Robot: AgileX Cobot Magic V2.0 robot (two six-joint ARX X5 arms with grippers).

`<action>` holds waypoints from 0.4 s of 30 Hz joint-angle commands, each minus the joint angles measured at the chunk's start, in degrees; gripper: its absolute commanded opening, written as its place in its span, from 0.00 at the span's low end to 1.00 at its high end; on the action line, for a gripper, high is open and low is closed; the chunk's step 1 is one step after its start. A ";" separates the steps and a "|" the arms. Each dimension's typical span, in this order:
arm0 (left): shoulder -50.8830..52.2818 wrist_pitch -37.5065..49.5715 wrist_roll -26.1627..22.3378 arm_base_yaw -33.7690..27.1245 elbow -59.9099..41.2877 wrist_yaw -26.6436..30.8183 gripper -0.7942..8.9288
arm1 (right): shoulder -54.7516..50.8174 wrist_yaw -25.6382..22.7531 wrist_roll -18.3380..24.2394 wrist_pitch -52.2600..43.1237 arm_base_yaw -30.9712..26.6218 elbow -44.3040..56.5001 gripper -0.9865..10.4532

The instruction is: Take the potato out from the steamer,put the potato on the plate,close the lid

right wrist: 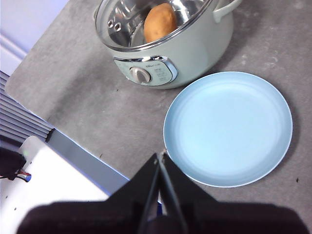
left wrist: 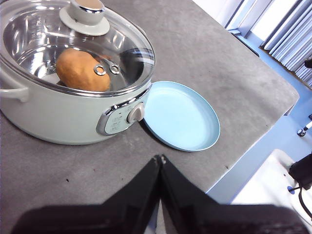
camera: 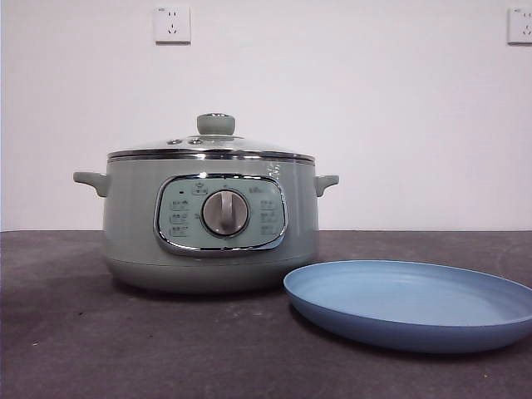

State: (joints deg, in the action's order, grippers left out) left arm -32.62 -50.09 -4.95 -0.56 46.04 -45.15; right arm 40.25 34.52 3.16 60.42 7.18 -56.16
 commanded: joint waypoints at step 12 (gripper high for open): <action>0.02 2.29 -0.50 0.24 0.20 0.13 0.73 | 0.26 -0.07 -0.57 -0.37 0.13 -0.15 0.66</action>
State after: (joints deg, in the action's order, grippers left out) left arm -32.62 -48.49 -5.32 -0.51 46.04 -44.97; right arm 40.51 34.48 3.11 60.40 7.18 -56.21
